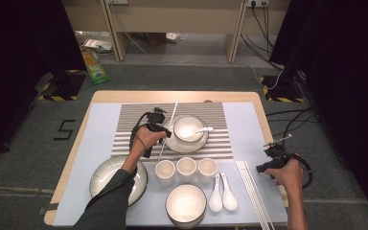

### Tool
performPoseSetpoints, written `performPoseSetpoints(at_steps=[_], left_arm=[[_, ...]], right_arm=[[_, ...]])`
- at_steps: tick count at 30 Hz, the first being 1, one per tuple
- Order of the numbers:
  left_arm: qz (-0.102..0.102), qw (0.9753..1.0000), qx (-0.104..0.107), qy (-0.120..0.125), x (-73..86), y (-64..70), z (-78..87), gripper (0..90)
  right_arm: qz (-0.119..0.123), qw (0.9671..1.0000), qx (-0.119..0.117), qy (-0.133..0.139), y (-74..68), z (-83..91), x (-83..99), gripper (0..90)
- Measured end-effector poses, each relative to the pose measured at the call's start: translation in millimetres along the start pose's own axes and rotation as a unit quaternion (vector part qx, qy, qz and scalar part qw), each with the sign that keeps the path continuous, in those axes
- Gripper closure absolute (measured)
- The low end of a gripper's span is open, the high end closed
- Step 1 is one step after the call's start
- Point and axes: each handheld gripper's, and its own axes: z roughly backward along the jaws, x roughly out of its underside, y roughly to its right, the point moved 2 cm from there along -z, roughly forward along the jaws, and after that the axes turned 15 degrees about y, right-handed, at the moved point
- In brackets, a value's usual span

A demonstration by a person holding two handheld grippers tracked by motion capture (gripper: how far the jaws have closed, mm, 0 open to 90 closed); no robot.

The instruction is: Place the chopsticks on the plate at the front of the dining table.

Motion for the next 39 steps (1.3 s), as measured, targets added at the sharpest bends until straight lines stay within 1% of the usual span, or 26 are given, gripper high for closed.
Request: performPoseSetpoints(at_steps=[2, 5, 10, 13, 16, 23, 28, 29, 33, 35, 37, 39], left_arm=[[0.0, 1.0, -0.001, -0.003, 0.4, 0.6, -1.1, 84.8], [-0.009, 0.9998, -0.015, -0.007, 1.0, 1.0, -3.2, 84.8], [-0.011, 0.9997, -0.019, -0.011, 1.0, 1.8, -5.2, 84.7], [-0.009, 0.9996, -0.023, -0.014, 1.3, 1.5, -7.5, 84.7], [-0.017, 0.9992, -0.032, -0.016, 1.3, 2.7, -9.4, 84.7], [-0.025, 0.9985, -0.043, -0.023, 1.9, 5.4, -13.2, 84.6], [-0.026, 0.9983, -0.044, -0.029, 2.7, 5.6, -15.1, 84.3], [-0.026, 0.9983, -0.044, -0.028, 2.9, 5.6, -15.3, 84.2], [-0.024, 0.9985, -0.041, -0.028, 2.7, 6.0, -15.2, 83.9], [-0.022, 0.9986, -0.041, -0.026, 2.4, 6.3, -14.6, 82.9], [-0.025, 0.9985, -0.04, -0.029, 2.4, 6.8, -13.7, 82.0], [-0.025, 0.9985, -0.041, -0.026, 2.0, 6.8, -12.1, 80.5]], right_arm=[[0.001, 1.0, 0.0, 0.0, -0.1, 0.0, 0.0, 57.3], [0.001, 1.0, 0.001, 0.0, -0.3, -0.1, -0.1, 57.2], [0.002, 1.0, 0.001, 0.0, -0.1, -0.1, 0.1, 57.1], [0.001, 1.0, 0.0, 0.001, 0.1, 0.1, 0.2, 57.1], [0.001, 1.0, -0.001, 0.001, 0.2, 0.0, 0.3, 57.1], [-0.001, 1.0, -0.001, 0.0, -0.1, 0.0, 0.0, 57.1], [0.002, 1.0, -0.002, 0.002, 0.8, 0.2, 0.5, 57.2], [-0.002, 1.0, -0.003, 0.001, 0.6, 0.4, 0.5, 57.2], [-0.002, 1.0, -0.003, 0.002, 0.6, 0.4, 0.6, 57.1], [-0.002, 1.0, -0.003, 0.002, 0.5, 0.3, 0.6, 57.1], [-0.003, 1.0, -0.002, 0.002, 0.5, 0.3, 0.6, 57.1], [-0.002, 1.0, -0.002, 0.002, 0.5, 0.2, 0.6, 57.2]])
